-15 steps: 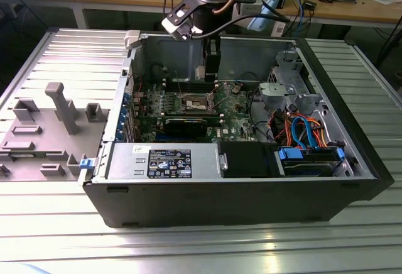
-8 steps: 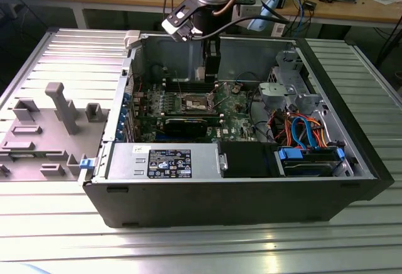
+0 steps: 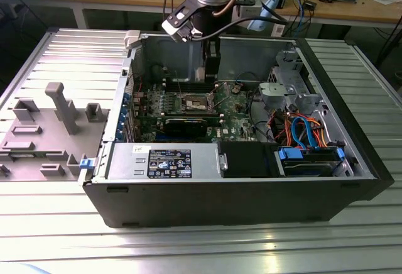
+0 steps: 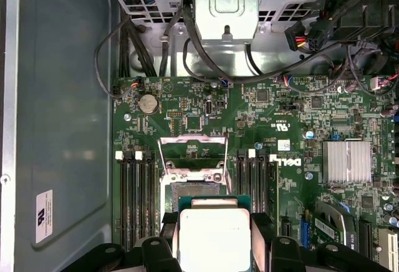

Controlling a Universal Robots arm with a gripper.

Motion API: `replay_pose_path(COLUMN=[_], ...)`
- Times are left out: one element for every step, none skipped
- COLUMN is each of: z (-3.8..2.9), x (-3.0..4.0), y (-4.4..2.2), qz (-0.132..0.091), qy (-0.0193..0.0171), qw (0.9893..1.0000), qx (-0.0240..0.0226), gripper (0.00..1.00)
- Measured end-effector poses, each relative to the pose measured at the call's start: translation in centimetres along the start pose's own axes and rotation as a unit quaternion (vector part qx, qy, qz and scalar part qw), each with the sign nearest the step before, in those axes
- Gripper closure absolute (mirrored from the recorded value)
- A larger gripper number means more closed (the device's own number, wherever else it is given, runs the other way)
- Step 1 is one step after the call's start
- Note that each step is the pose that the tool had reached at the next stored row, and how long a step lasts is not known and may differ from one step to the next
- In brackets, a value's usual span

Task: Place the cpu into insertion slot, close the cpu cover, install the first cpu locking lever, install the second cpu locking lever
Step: 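Place the cpu into insertion slot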

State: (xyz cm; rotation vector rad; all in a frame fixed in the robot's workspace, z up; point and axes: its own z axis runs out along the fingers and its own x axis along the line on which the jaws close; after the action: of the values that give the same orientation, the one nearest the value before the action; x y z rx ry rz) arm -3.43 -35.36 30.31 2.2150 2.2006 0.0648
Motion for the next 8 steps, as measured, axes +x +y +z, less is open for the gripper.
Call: replay_pose_path(z=[0.11, 0.17, 0.20, 0.22, 0.27, 0.29, 0.32, 0.36], x=[0.00, 0.00, 0.00, 0.00, -0.01, 0.00, 0.00, 0.00], y=[0.00, -0.01, -0.01, -0.01, -0.01, -0.01, -0.01, -0.01], qz=[0.000, 0.000, 0.000, 0.000, 0.000, 0.000, 0.000, 0.000], qy=[-0.0001, -0.0001, -0.0002, -0.0002, -0.0001, -0.0001, -0.0001, -0.0001], qw=[1.0000, 1.0000, 1.0000, 1.0000, 1.0000, 1.0000, 1.0000, 1.0000], qx=[0.0000, 0.0000, 0.0001, 0.0001, 0.0000, 0.0000, 0.0000, 0.0000], gripper=[0.45, 0.45, 0.45, 0.45, 0.45, 0.45, 0.45, 0.45])
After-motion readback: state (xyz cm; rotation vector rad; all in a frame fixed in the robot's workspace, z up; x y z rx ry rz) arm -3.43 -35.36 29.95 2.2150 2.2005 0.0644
